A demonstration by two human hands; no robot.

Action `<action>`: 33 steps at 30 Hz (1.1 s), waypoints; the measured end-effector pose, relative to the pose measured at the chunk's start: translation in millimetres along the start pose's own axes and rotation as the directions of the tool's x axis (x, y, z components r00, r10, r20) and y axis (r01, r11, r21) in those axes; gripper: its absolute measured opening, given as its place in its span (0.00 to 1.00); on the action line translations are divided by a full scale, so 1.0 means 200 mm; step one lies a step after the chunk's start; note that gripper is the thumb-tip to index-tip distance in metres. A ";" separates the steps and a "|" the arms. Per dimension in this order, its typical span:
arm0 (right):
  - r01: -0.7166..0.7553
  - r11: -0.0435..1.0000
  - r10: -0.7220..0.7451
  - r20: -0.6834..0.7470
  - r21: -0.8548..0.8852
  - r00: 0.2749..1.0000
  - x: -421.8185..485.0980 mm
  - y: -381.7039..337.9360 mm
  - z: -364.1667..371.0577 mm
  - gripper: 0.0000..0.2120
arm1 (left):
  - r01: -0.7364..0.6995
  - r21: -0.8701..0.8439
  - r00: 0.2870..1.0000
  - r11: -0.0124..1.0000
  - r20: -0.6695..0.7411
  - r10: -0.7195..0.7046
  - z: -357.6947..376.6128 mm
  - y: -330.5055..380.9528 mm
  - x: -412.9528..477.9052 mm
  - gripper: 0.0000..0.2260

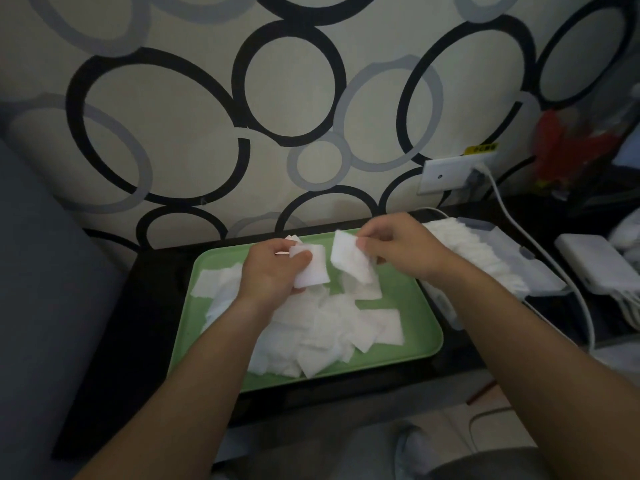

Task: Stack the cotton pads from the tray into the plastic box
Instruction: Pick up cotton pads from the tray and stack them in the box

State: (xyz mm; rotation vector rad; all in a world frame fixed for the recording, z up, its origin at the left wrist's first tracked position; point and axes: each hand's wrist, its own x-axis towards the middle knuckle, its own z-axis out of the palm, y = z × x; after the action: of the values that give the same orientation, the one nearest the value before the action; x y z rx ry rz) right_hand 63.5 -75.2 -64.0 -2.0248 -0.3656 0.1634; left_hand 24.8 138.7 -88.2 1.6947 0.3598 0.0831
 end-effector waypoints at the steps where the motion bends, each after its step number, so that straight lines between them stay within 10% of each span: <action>1: -0.054 0.990 0.052 0.022 0.129 0.998 0.00 -0.01 0.01 0.05 | 0.002 -0.011 1.000 1.000 0.005 -0.002 0.01 0.00 0.00 0.14; 10: -0.228 0.785 0.169 0.155 0.576 0.973 -0.02 -0.08 0.07 0.13 | 0.029 -0.214 0.998 0.976 0.060 -0.017 0.11 0.07 -0.07 0.08; 27: -0.172 0.942 0.185 -0.018 0.287 0.983 -0.03 -0.11 0.11 0.14 | 0.198 -0.298 0.975 0.934 0.154 -0.158 0.10 0.12 -0.08 0.16; 33: -0.174 0.984 0.168 -0.114 -0.046 0.979 0.00 -0.02 0.09 0.09 | -0.018 -0.166 0.998 0.986 0.057 0.028 0.09 0.08 -0.07 0.07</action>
State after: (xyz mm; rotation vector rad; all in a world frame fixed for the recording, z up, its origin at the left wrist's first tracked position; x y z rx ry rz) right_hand 58.3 -57.4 -68.9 -2.1102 -0.1276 0.1490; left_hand 18.5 115.4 -72.4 1.5341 0.2816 0.0776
